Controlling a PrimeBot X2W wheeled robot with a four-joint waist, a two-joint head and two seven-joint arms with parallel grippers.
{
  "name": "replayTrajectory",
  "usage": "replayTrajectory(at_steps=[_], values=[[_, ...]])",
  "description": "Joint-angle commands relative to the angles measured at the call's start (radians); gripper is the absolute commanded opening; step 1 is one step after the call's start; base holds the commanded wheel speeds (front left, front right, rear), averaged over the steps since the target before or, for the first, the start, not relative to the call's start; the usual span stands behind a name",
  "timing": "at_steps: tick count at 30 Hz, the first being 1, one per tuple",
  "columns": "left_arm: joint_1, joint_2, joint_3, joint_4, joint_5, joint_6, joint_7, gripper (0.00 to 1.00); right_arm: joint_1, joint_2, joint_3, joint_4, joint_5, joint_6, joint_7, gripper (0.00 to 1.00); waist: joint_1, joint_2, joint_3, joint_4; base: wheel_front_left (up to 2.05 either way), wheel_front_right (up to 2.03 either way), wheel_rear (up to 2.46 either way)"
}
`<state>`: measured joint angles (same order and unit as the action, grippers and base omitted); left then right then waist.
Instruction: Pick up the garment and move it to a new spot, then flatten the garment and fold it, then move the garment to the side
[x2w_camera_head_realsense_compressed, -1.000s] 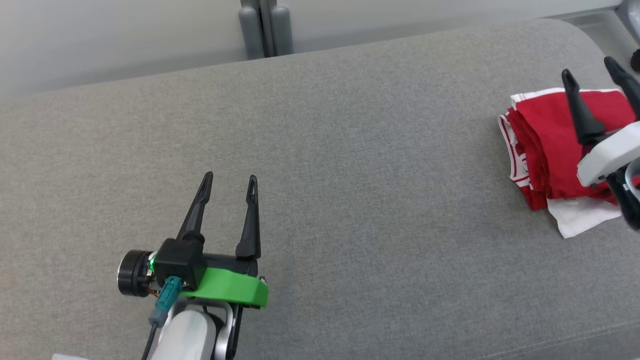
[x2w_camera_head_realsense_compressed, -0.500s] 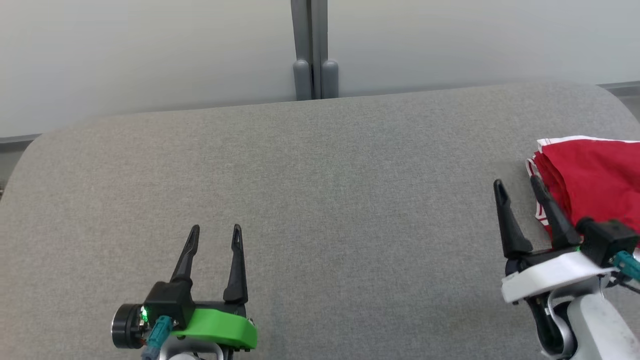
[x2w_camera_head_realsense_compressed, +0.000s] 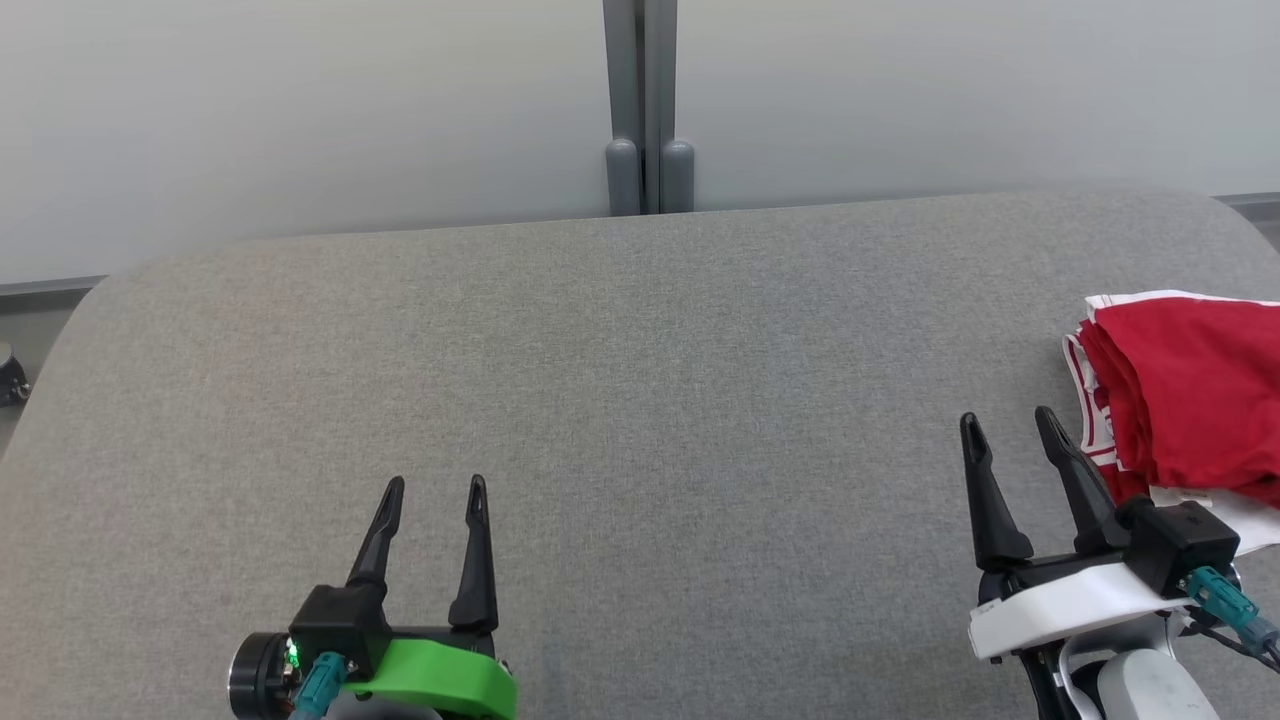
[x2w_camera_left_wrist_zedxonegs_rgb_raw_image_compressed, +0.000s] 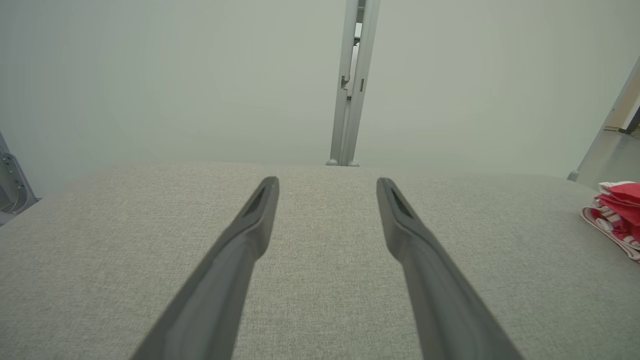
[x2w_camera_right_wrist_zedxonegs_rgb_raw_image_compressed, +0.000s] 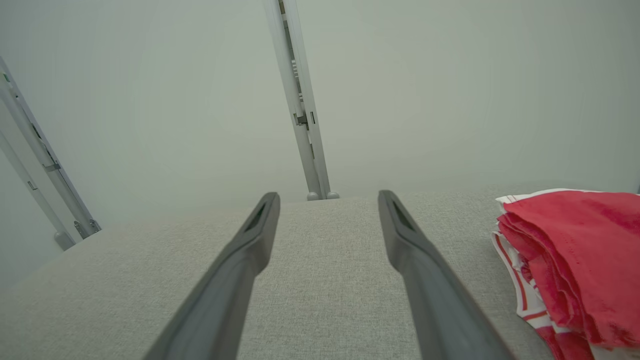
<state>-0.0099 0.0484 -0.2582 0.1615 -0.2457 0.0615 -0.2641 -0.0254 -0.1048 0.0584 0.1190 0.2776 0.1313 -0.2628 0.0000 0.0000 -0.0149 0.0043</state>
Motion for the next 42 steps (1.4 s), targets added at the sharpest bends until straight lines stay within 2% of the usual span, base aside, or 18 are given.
replayTrajectory(at_steps=[1, 11, 18, 21, 37, 38, 42], values=[[0.006, 0.005, 0.003, -0.007, 0.005, 0.005, 0.000, 1.00, 0.008, 0.004, -0.004, -0.005, -0.011, -0.001, -0.002, 1.00, 0.0000, 0.0000, 0.000, -0.002, 0.00, 0.00, 0.00], [0.010, 0.005, -0.007, -0.022, 0.023, 0.009, 0.000, 1.00, 0.010, 0.013, -0.010, 0.005, -0.029, -0.001, -0.002, 1.00, 0.0000, 0.0000, 0.002, -0.010, 0.00, 0.00, 0.00], [0.016, 0.005, -0.002, -0.004, -0.051, -0.046, 0.000, 1.00, 0.007, 0.017, -0.013, 0.002, -0.034, -0.001, -0.002, 1.00, 0.0000, 0.0000, 0.002, -0.013, 0.00, 0.00, 0.00], [0.015, 0.005, 0.002, 0.001, -0.032, -0.065, 0.000, 1.00, 0.003, 0.017, -0.009, 0.001, -0.028, -0.001, -0.002, 1.00, 0.0000, 0.0000, 0.001, -0.014, 0.00, 0.00, 0.00], [0.020, 0.005, 0.027, 0.018, -0.081, -0.088, 0.000, 1.00, -0.004, 0.014, 0.008, 0.004, -0.002, -0.001, -0.002, 1.00, 0.0000, 0.0000, -0.003, -0.019, 0.00, 0.00, 0.00], [0.014, 0.000, 0.025, 0.019, -0.076, -0.085, 0.000, 0.00, 0.000, 0.017, 0.008, 0.005, -0.008, 0.000, 0.000, 0.00, 0.0000, 0.0000, -0.003, -0.020, 0.00, 0.00, 0.00], [0.023, 0.000, 0.025, 0.046, -0.091, -0.086, 0.003, 0.00, 0.013, 0.024, 0.009, 0.032, 0.009, 0.000, 0.004, 0.00, 0.0000, 0.0000, -0.003, -0.020, 0.00, 0.00, 0.00]])
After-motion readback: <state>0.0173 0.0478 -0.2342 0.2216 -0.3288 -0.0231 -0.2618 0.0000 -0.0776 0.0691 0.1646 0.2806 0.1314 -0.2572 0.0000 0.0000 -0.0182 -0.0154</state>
